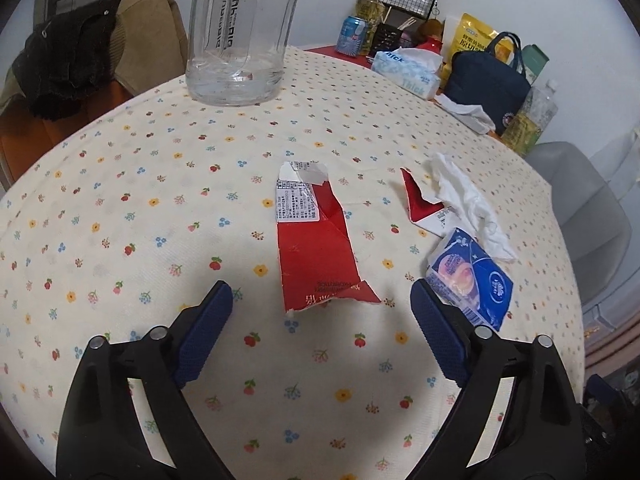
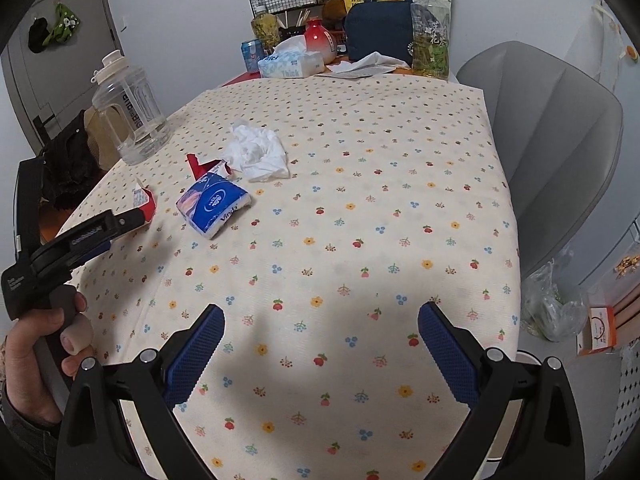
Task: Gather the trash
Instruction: 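Grasp the torn red snack packet with the left gripper, then grasp the blue tissue pack with the right gripper while the left holds the red packet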
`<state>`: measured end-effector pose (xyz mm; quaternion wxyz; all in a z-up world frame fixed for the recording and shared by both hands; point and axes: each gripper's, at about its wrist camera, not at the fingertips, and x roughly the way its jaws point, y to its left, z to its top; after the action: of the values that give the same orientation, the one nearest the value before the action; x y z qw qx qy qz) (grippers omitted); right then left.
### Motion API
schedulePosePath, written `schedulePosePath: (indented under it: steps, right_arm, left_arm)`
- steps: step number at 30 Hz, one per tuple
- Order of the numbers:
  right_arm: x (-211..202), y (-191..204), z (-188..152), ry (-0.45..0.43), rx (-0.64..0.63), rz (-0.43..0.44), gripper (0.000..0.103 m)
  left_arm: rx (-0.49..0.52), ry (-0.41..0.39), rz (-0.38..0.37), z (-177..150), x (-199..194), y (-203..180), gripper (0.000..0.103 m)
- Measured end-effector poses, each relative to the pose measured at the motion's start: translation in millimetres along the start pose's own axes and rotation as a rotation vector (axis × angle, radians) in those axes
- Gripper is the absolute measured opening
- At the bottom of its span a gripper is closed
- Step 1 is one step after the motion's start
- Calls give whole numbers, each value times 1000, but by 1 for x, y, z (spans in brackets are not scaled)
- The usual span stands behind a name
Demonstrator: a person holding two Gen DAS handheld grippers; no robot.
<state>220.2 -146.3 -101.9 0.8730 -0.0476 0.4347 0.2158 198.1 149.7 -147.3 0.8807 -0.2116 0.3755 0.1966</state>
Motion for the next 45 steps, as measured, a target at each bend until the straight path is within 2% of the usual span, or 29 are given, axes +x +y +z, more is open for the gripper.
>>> schedulePosePath:
  steps: [2,4,5,6,11,15,23,28,35,41,44,45]
  right_arm:
    - [1,3,0,0,-5,3,95]
    - [2,7,1,0,-16,4,95]
    - [3,10,2,0,-21,3,95]
    - [3,12,3,1,-26,3,95]
    - [8,29,11,1,-70,0,95]
    - [15,48,19,-1,-130,1,95]
    - [31,77,44,0,-241,22,85]
    - [57,94,57,42,-301,38,77]
    - [93,112,67,101,-367,26,76]
    - [110,118,77,111,-350,29,75]
    - [109,121,78,128,-338,59,60]
    - [107,124,76,132,-344,72,52]
  left_arm:
    - [12,0,16,1,1,-2,76]
    - [20,0,28,1,1,-2,60]
    - [26,1,33,1,0,-1,46]
    - [29,5,31,1,0,-1,43]
    - [14,16,-47,0,-8,11,42]
    - [10,-9,-68,3,-22,20,42]
    - [-42,-59,-64,14,-39,43,42]
    - [-61,-61,-56,13,-39,56,42]
    - [-89,-66,-60,11,-39,70,42]
    - [-100,-54,-74,8,-35,75,42]
    - [-98,-50,-79,7,-35,76,42]
    - [-98,-50,-80,7,-35,75,42]
